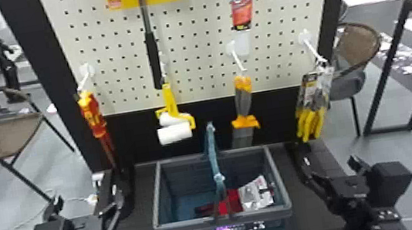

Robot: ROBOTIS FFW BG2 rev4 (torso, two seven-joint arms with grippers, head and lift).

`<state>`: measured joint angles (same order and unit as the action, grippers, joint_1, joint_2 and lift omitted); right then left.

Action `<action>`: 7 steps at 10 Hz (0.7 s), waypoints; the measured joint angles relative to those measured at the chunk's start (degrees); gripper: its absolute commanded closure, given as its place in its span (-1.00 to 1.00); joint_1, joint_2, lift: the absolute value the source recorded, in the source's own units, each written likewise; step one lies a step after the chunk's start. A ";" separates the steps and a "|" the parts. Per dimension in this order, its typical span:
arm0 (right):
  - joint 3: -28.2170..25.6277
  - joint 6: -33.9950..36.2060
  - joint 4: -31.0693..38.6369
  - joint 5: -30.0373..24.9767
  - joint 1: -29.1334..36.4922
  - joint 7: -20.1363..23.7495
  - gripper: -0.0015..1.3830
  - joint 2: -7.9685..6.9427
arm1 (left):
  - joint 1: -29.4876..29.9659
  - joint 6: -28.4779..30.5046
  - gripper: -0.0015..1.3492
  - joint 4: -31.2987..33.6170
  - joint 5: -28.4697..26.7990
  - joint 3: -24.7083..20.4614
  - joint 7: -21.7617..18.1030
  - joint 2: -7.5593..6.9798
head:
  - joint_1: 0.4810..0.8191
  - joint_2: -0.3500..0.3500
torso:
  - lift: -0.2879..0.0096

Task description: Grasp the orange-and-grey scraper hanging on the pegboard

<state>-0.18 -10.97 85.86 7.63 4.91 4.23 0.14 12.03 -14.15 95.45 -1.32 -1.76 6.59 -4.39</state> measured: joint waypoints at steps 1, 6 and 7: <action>0.00 2.08 0.67 0.09 -0.59 1.74 -0.81 0.14 | 0.01 0.00 -0.81 0.00 0.00 0.00 0.00 0.00 | -0.60 0.00 | 0.26; 0.00 10.31 1.41 -0.90 -5.82 9.29 -0.81 0.40 | -0.08 0.06 -0.81 0.00 0.00 0.00 0.00 0.00 | -0.60 0.00 | 0.26; 0.00 10.77 0.44 -0.98 -7.46 10.97 -0.81 0.47 | -0.08 0.09 -0.81 0.00 0.00 0.00 0.00 0.02 | -0.60 0.00 | 0.26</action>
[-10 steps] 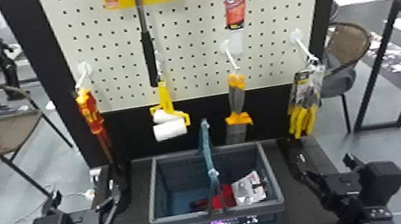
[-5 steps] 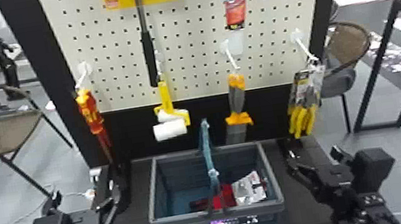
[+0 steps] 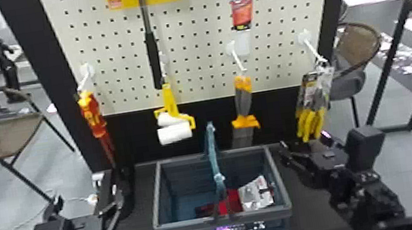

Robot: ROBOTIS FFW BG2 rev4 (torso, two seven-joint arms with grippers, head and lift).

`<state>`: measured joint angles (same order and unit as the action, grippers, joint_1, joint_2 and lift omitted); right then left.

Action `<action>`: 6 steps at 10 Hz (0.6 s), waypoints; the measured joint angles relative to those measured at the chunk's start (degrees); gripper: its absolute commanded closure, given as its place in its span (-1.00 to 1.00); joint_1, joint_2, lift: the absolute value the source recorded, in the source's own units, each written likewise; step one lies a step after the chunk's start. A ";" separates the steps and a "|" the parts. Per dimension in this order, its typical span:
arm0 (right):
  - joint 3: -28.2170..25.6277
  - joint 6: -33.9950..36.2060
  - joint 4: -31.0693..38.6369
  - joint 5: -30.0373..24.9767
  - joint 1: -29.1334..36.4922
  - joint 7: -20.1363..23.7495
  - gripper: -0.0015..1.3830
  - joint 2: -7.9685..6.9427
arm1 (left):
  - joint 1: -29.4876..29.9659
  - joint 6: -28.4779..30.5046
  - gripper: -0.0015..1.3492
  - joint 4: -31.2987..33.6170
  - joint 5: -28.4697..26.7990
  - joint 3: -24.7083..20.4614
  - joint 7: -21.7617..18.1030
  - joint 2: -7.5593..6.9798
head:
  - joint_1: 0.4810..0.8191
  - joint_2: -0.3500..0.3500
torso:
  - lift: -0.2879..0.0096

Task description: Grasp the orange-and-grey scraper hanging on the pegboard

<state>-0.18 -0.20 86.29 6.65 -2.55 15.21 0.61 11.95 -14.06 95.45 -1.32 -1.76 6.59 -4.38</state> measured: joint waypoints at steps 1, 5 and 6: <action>0.00 0.16 -1.77 0.10 -2.15 2.59 -0.81 0.18 | -0.02 0.00 -0.82 0.00 0.05 0.00 0.00 0.05 | -0.60 0.00 | 0.26; 0.17 -0.20 -8.65 0.53 -9.87 10.94 -0.81 0.54 | -0.25 -0.09 -0.81 0.00 0.09 -0.11 0.00 0.10 | -0.60 0.00 | 0.26; 0.35 -0.57 -10.36 0.81 -11.51 12.05 -0.81 0.60 | -0.33 -0.10 -0.81 -0.01 0.09 -0.11 0.00 0.14 | -0.60 0.00 | 0.26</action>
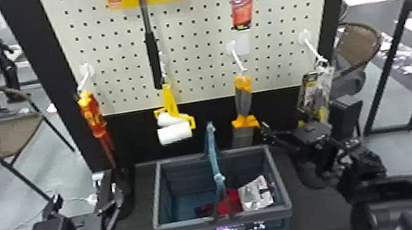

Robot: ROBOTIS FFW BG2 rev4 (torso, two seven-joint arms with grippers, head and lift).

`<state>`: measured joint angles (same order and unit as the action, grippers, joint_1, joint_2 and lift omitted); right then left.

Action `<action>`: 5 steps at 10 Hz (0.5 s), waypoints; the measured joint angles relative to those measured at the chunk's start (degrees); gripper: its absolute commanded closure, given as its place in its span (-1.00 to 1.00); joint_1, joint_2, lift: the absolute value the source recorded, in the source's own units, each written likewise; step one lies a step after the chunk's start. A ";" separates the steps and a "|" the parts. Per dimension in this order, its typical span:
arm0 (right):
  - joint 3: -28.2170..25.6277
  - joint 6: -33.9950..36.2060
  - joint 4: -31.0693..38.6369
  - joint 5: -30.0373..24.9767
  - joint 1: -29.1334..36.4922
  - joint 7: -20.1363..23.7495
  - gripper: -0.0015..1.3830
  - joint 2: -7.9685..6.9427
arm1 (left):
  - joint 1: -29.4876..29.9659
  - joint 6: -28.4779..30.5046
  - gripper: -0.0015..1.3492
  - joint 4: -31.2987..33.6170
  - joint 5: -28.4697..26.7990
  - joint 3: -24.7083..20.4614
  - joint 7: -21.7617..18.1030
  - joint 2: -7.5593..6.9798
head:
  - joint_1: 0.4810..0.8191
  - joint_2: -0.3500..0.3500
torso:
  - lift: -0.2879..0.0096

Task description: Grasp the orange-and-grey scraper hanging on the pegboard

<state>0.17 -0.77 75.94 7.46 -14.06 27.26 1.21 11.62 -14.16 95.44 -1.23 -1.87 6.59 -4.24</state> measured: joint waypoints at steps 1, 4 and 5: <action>0.52 -0.29 -1.36 0.55 -1.33 0.71 -0.81 0.02 | -0.07 0.00 -0.81 -0.05 0.00 0.00 0.00 0.02 | -0.60 0.00 | 0.26; 3.67 -1.34 -7.47 4.27 -6.26 4.84 -0.81 0.09 | -0.41 -0.03 -0.82 -0.40 -0.02 0.19 0.00 0.09 | -0.60 0.00 | 0.26; 5.23 -1.52 -9.17 5.24 -7.73 6.18 -0.81 0.12 | -0.50 -0.05 -0.81 -0.53 -0.02 0.33 0.00 0.10 | -0.60 0.00 | 0.26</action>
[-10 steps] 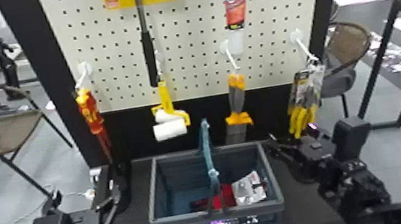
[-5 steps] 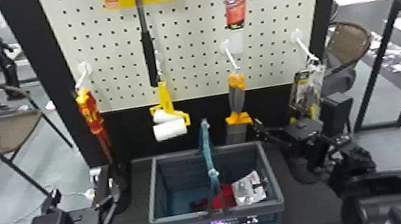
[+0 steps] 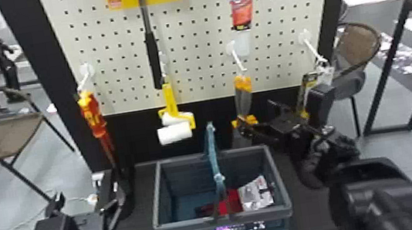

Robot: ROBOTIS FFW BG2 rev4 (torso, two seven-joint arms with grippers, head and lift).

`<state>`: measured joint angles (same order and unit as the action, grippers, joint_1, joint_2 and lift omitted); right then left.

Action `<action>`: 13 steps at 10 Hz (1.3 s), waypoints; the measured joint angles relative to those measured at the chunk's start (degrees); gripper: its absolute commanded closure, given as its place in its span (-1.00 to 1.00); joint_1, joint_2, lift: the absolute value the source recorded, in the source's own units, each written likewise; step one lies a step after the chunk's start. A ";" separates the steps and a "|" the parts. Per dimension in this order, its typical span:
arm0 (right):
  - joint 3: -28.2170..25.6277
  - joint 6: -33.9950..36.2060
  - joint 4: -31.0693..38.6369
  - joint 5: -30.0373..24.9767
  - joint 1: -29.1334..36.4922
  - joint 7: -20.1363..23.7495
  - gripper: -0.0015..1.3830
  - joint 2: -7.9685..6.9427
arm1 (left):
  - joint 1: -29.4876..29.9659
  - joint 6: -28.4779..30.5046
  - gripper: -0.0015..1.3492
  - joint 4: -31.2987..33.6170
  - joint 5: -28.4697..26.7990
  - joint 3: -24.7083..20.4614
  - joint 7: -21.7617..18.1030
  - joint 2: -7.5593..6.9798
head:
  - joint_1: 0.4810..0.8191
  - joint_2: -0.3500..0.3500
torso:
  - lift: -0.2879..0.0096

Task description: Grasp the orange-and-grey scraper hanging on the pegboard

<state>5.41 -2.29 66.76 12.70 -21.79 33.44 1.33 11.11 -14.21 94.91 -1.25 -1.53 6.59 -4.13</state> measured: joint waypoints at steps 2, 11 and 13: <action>3.53 -0.65 -3.59 2.32 -3.02 1.86 -0.81 0.21 | -0.23 0.01 -0.81 -0.19 -0.04 0.18 0.00 -0.03 | -0.60 0.00 | 0.26; 10.42 -8.04 -20.68 6.76 -14.12 7.93 0.62 1.41 | -1.12 -0.65 -0.81 -0.95 0.33 0.18 0.00 -0.09 | -0.60 0.00 | 0.26; 10.33 -8.07 -20.53 6.73 -13.69 7.59 0.63 1.65 | -1.03 -0.68 -0.81 -0.95 0.37 0.15 -0.02 -0.08 | -0.60 0.00 | 0.26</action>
<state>15.73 -10.36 46.23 19.43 -35.48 41.03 2.98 10.08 -14.89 93.95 -0.88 -1.38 6.56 -4.22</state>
